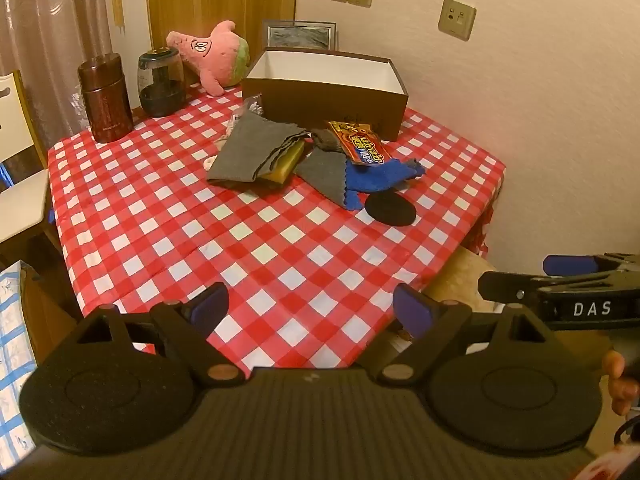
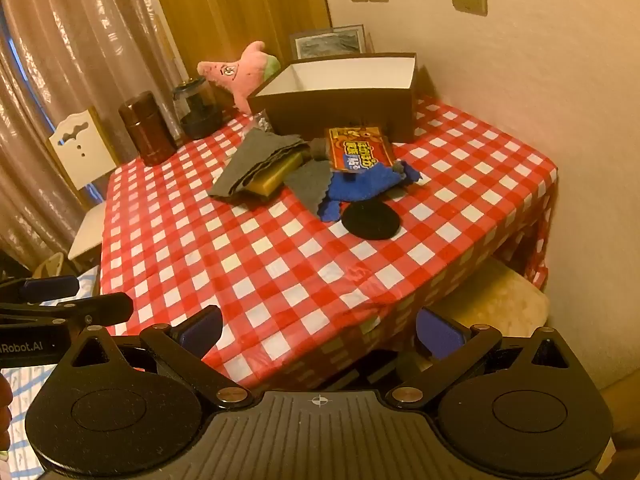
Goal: Organize soft objects
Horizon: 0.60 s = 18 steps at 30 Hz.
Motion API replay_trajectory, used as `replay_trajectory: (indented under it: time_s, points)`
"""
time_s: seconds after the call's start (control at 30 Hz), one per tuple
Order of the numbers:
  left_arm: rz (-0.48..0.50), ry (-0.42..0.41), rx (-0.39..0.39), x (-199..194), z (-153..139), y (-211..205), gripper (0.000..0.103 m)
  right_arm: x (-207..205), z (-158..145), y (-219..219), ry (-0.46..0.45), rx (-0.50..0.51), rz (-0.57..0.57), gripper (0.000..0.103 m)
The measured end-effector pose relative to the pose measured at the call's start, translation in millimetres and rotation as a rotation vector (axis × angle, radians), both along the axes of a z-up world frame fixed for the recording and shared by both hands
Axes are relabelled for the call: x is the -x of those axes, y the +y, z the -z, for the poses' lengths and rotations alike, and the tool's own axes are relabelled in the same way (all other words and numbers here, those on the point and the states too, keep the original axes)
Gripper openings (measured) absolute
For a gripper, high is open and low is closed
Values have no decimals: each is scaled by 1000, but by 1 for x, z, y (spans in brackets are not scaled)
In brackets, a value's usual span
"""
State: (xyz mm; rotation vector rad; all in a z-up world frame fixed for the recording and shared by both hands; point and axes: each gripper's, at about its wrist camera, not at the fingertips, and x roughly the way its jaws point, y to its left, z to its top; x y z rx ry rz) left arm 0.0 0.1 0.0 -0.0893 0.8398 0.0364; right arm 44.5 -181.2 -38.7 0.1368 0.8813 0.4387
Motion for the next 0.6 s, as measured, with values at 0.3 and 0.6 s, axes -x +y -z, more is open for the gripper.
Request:
replay_trajectory:
  time_s: [0.3, 0.6]
  points:
    - [1, 2, 2, 0, 0, 0, 88, 0, -1, 0, 0, 1, 1, 103]
    - [1, 1, 0, 0, 0, 0, 88, 2, -3, -2, -2, 0, 0, 103]
